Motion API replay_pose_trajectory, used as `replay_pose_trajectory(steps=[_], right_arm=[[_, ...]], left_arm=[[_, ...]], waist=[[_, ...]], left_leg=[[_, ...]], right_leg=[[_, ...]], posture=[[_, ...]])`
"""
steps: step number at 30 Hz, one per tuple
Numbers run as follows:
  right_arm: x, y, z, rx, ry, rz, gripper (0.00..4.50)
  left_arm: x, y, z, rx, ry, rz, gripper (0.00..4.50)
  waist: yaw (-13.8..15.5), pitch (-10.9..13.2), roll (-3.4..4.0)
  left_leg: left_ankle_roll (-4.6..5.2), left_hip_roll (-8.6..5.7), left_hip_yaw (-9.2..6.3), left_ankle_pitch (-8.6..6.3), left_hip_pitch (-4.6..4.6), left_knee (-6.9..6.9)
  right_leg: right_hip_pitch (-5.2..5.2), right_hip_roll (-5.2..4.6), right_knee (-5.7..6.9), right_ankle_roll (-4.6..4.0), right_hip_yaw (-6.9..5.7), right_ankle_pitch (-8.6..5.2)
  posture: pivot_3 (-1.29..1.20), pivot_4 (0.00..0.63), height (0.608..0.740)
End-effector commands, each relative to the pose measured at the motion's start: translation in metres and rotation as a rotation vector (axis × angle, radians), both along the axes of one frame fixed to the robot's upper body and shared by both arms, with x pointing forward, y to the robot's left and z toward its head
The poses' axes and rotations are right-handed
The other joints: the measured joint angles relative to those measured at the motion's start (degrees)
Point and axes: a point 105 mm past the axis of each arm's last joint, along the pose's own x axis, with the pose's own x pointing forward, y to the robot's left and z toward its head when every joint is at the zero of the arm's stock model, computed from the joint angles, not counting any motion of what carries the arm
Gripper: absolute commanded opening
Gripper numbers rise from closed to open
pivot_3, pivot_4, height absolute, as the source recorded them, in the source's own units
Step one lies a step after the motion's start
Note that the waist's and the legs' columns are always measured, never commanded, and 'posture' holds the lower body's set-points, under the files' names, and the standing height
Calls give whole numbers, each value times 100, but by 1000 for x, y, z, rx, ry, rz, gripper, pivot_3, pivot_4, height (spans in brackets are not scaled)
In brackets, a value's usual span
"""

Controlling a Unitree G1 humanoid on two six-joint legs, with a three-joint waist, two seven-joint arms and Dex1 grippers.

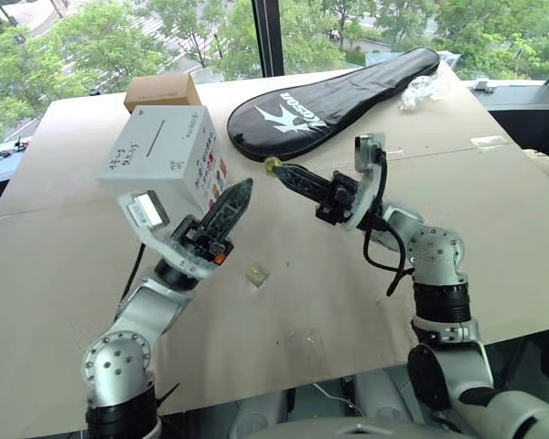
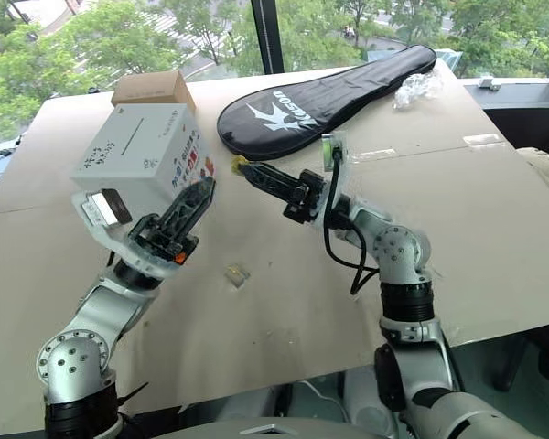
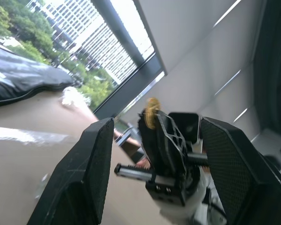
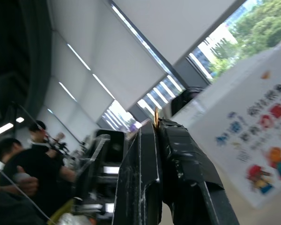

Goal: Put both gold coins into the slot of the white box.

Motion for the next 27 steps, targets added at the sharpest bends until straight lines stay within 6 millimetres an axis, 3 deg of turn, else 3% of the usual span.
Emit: replay_pose_trajectory(steps=[1,10,12,16,27], right_arm=[[-11,1,10,27,-14,28,22],[-18,6,9,17,-12,56,22],[-18,6,9,15,-14,58,0],[-20,7,7,5,-21,63,0],[-25,8,6,-3,-26,84,0]], left_arm=[[-5,-3,8,-50,-21,-24,2937],[-10,-15,6,-50,-21,-112,2937],[-9,-15,5,-46,-24,-113,2139],[-7,-14,6,-50,-34,-115,119],[-9,-8,5,-41,-45,-113,45]], waist=[[-1,0,0],[-16,0,0],[-15,0,0],[-9,0,0],[-14,1,1]], left_leg=[[0,-1,0,0,0,0],[0,-2,2,0,0,-1],[0,-2,3,0,0,-2],[0,-2,3,0,0,-2],[0,-1,4,0,0,-4]], right_leg=[[0,0,-1,0,0,0],[-1,2,-1,0,2,0],[-1,2,-1,0,2,0],[-1,2,-2,0,1,0],[-3,2,-3,0,4,0]], posture=[[0,150,740],[0,150,740],[0,150,740],[0,150,740],[0,150,740]])
